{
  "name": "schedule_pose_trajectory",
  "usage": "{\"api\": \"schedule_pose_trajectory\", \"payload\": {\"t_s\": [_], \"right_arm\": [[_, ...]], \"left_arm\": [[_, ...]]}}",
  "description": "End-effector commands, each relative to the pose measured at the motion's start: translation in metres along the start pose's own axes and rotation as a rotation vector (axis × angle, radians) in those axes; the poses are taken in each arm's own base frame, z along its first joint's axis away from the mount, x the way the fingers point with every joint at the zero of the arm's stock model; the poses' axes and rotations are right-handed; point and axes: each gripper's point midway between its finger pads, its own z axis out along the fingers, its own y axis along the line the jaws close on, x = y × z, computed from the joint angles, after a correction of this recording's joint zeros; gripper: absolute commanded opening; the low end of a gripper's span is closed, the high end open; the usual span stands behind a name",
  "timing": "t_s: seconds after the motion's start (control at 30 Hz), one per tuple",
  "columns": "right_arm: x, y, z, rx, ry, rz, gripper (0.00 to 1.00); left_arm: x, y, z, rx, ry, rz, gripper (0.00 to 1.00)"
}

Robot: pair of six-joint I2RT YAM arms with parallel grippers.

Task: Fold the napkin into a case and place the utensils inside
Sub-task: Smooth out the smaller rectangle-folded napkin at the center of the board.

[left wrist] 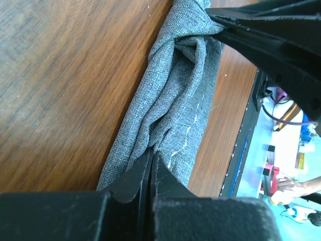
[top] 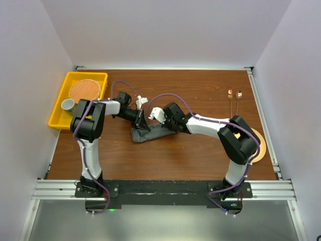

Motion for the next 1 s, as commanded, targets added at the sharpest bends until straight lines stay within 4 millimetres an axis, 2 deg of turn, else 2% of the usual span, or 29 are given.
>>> {"api": "schedule_pose_trajectory", "payload": {"t_s": [0.0, 0.17, 0.23, 0.27, 0.3, 0.43, 0.47, 0.53, 0.6, 0.7, 0.77, 0.87, 0.97], "right_arm": [[0.019, -0.005, 0.01, 0.051, 0.066, -0.018, 0.0], [0.029, 0.002, 0.017, 0.028, 0.097, -0.021, 0.0], [0.027, 0.004, 0.016, 0.013, 0.098, 0.003, 0.17], [0.02, 0.0, 0.011, 0.016, 0.091, 0.013, 0.32], [0.016, -0.003, 0.007, 0.018, 0.083, 0.025, 0.36], [-0.01, -0.018, -0.014, 0.005, 0.02, 0.114, 0.4], [-0.018, -0.022, -0.022, -0.001, 0.001, 0.121, 0.44], [-0.022, -0.024, -0.028, -0.009, -0.019, 0.128, 0.45], [-0.029, -0.021, -0.037, -0.047, -0.053, 0.129, 0.53], [-0.033, -0.019, -0.046, -0.087, -0.071, 0.127, 0.59], [-0.037, -0.012, -0.05, -0.141, -0.088, 0.124, 0.59], [-0.038, -0.012, -0.053, -0.154, -0.091, 0.109, 0.56], [-0.03, -0.014, -0.05, -0.133, -0.066, 0.087, 0.47]], "left_arm": [[0.031, 0.034, 0.0, -0.127, 0.047, -0.049, 0.0], [0.029, 0.031, -0.004, -0.125, 0.028, -0.041, 0.0], [0.03, 0.033, -0.004, -0.131, 0.031, -0.04, 0.0], [0.03, 0.034, -0.004, -0.138, 0.032, -0.036, 0.0], [0.031, 0.035, -0.004, -0.137, 0.033, -0.04, 0.0], [0.033, 0.037, -0.002, -0.141, 0.036, -0.045, 0.0], [0.033, 0.037, -0.002, -0.141, 0.036, -0.045, 0.0], [0.034, 0.038, -0.002, -0.142, 0.038, -0.046, 0.0], [0.033, 0.038, -0.002, -0.143, 0.036, -0.045, 0.0], [0.033, 0.039, -0.002, -0.146, 0.035, -0.041, 0.0], [0.033, 0.039, -0.002, -0.146, 0.036, -0.044, 0.0], [0.033, 0.04, -0.002, -0.149, 0.037, -0.041, 0.0], [0.032, 0.04, -0.002, -0.147, 0.036, -0.044, 0.0]]}}
